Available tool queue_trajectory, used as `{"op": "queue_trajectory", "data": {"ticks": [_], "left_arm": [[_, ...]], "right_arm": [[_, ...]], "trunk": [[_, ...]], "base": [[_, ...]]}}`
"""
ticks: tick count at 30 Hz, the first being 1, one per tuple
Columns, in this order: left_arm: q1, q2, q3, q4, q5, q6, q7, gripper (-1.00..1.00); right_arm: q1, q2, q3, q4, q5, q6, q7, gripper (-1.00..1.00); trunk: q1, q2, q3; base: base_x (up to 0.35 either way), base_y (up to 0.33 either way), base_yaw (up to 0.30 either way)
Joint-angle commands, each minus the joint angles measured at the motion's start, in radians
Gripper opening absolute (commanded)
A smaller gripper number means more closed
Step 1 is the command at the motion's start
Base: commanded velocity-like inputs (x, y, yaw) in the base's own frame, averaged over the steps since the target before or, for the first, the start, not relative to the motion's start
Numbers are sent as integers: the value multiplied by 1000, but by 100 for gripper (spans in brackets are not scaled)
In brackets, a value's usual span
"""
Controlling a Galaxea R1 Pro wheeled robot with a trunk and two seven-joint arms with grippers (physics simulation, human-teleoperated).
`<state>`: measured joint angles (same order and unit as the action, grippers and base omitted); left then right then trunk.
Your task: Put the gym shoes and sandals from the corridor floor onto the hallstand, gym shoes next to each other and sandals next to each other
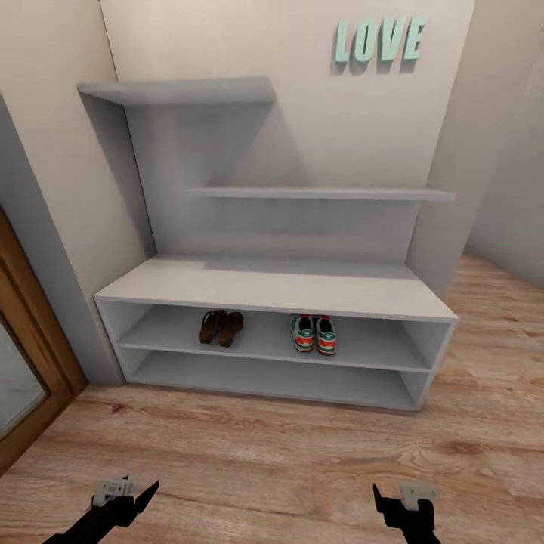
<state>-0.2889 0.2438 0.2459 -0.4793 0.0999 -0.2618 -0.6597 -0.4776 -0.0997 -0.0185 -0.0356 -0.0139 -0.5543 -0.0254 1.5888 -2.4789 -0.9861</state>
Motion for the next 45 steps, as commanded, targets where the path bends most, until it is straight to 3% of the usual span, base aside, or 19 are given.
{"op": "queue_trajectory", "data": {"ticks": [1,8,14,24,45], "left_arm": [[0,0,4,6,6,1,-6,100],[13,0,35,25,6,-7,26,100],[29,-1,59,36,5,-60,82,100],[38,-5,70,91,7,-115,181,100],[39,-5,72,105,7,-128,209,100]], "right_arm": [[4,-1,-1,3,-1,-11,-1,100],[29,-15,-1,8,-4,-31,-2,100],[47,-19,-1,9,-5,-36,-2,100],[55,-20,0,9,-4,-38,-1,100],[77,2,0,11,-2,-31,0,100]], "trunk": [[-4,7,2],[-31,56,24],[-54,98,43],[-92,168,74],[-173,315,140]], "base": [[0,0,0],[0,0,0],[0,0,0],[0,0,0],[0,0,0]]}}
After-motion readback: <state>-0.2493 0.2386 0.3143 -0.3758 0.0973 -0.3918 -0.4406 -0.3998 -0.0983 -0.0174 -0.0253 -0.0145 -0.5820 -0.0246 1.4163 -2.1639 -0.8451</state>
